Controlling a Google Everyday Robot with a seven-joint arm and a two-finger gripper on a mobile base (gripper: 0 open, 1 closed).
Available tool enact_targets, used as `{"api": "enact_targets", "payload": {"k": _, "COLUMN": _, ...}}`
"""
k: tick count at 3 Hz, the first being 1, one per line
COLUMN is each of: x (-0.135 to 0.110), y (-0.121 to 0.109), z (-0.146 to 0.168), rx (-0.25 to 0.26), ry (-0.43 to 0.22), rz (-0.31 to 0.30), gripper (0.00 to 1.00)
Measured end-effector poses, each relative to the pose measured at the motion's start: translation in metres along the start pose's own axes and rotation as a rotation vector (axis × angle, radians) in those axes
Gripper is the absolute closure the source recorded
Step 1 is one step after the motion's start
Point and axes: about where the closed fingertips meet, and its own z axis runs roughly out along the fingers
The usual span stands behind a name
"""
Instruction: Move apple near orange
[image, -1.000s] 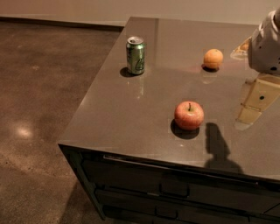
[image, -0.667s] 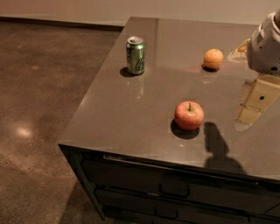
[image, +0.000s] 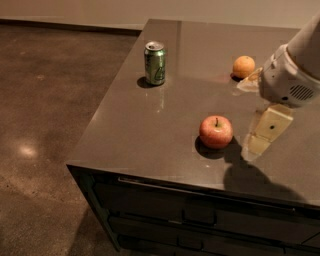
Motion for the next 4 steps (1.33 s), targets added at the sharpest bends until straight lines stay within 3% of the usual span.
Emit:
{"api": "enact_targets", "payload": {"k": 2, "x": -0.02, "y": -0.004, "z": 0.045, "rx": 0.015, "ry": -0.034, "rz": 0.018, "gripper": 0.0}}
{"api": "enact_targets", "payload": {"k": 4, "x": -0.017, "y": -0.011, "z": 0.08, "rx": 0.011, "ry": 0.022, "rz": -0.004, "gripper": 0.0}}
